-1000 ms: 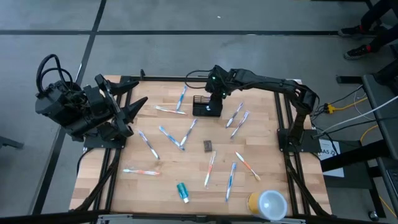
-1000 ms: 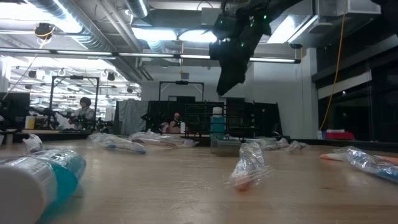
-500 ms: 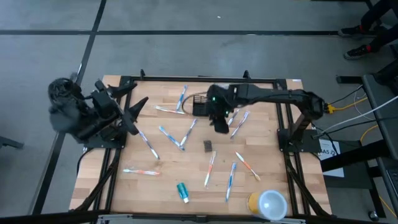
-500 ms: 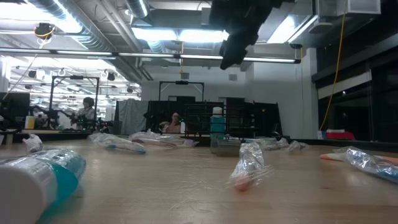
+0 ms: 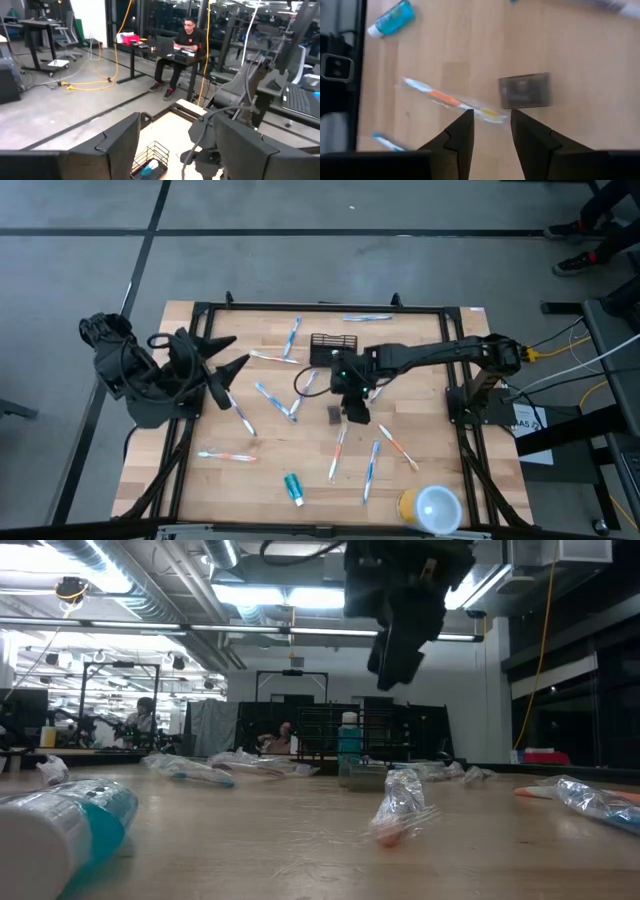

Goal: Pick & Place toothbrushing station
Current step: Put the mouthwash into the middle section of the mesh organizer

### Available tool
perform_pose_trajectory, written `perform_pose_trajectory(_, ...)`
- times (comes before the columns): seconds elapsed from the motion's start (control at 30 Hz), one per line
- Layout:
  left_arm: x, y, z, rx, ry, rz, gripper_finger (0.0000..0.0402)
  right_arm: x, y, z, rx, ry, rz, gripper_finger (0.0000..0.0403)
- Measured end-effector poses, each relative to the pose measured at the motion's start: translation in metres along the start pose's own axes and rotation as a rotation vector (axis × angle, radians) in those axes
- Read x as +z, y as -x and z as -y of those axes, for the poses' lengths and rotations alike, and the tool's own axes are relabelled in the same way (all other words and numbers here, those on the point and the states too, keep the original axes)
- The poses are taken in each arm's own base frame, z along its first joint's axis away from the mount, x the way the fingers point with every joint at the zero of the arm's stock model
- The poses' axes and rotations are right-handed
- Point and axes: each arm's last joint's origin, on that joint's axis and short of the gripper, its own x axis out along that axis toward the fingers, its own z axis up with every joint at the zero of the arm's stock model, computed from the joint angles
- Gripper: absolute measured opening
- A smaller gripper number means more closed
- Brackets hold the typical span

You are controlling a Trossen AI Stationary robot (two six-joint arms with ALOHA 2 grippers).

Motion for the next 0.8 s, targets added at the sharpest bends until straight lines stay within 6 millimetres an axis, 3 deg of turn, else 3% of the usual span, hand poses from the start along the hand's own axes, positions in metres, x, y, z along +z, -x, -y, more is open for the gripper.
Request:
perform_pose_trajectory(0.4, -0.017, -0.002, 0.005, -0.05, 0.041, -0.123, 0.0242, -0.004, -0.017, -0.021, 0.026, -0.184, 0.027, 0.013)
perform_pose_trajectory(0.57, -0.055, -0.003, 0.008, 0.004, 0.04, -0.478, 0.0241, -0.011, -0.014, -0.041, 0.046, -0.151, -0.003, 0.013)
perform_pose_trajectory(0.67, -0.083, -0.001, 0.029, 0.043, -0.005, -0.689, 0.0241, -0.016, -0.006, -0.063, 0.059, -0.072, 0.012, 0.013)
perform_pose_trajectory(0.8, -0.117, 0.002, 0.058, 0.005, -0.047, -0.778, 0.0241, -0.025, 0.008, -0.094, 0.058, 0.01, 0.048, 0.013)
